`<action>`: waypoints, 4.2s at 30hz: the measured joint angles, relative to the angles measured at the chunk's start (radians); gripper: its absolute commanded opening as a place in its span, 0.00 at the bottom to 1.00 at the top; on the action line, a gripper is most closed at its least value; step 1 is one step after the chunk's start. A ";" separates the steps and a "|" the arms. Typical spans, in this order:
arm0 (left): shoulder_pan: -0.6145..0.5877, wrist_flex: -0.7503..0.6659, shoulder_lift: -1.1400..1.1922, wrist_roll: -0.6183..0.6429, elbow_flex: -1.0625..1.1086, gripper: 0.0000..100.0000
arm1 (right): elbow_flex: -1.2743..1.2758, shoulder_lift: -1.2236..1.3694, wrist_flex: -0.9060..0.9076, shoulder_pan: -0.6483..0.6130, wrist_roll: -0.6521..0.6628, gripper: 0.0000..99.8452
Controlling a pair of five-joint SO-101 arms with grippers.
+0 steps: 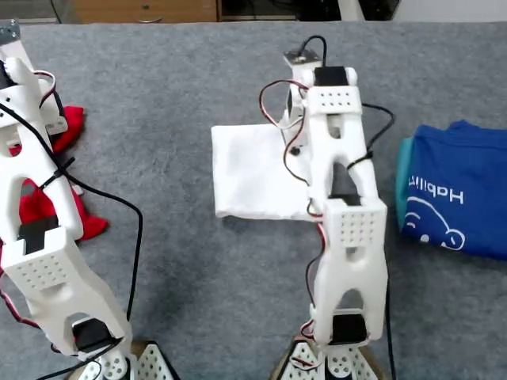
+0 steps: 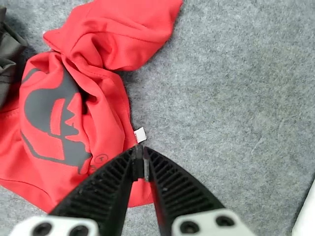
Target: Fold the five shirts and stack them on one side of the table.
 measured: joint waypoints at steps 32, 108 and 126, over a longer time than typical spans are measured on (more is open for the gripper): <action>0.000 0.000 0.000 0.000 0.000 0.02 | -0.256 0.170 0.097 0.180 0.345 0.00; -0.037 0.000 0.000 -0.002 0.029 0.02 | -0.465 0.190 0.048 0.143 -0.493 0.34; -0.037 0.000 0.000 0.000 0.031 0.02 | -0.121 0.184 -0.249 0.146 -0.508 0.12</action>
